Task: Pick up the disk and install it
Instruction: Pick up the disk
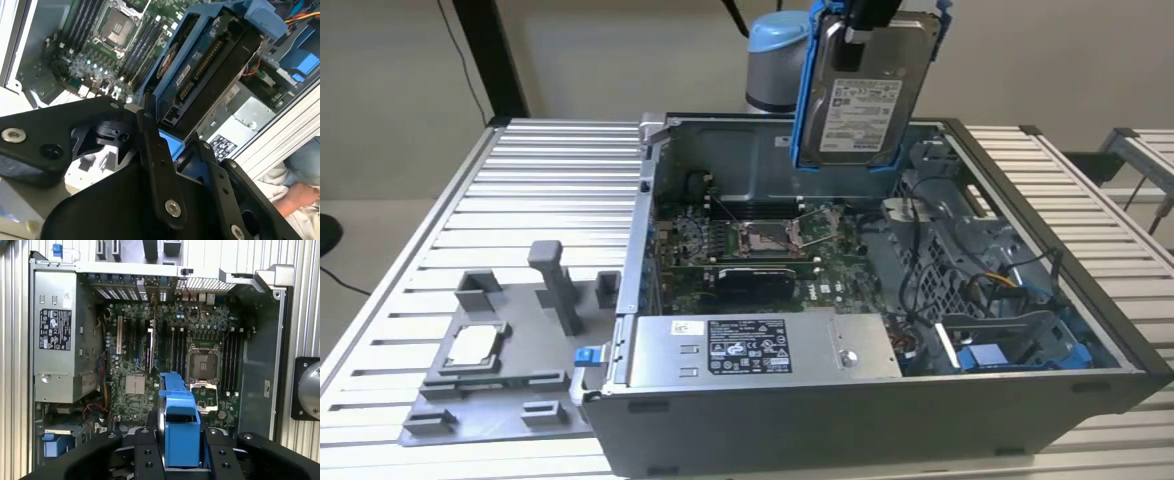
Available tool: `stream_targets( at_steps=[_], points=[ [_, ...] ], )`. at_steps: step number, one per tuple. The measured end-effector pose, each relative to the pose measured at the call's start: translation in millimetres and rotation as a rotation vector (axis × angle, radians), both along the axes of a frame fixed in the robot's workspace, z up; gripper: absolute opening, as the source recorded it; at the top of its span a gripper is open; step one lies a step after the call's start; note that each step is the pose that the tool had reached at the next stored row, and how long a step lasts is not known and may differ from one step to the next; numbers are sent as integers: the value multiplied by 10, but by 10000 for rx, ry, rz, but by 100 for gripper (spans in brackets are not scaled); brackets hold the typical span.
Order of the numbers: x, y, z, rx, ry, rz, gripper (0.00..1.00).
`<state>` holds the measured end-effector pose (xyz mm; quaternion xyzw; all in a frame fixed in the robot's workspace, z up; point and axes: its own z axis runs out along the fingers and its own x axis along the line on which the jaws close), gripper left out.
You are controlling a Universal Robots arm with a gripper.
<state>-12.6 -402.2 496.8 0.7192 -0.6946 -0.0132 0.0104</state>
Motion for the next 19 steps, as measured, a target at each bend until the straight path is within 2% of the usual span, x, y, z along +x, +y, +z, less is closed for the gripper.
stream_targets(
  at_steps=[19],
  points=[
    [865, 1, 1, 8, 24, 0, 0]
  ],
)
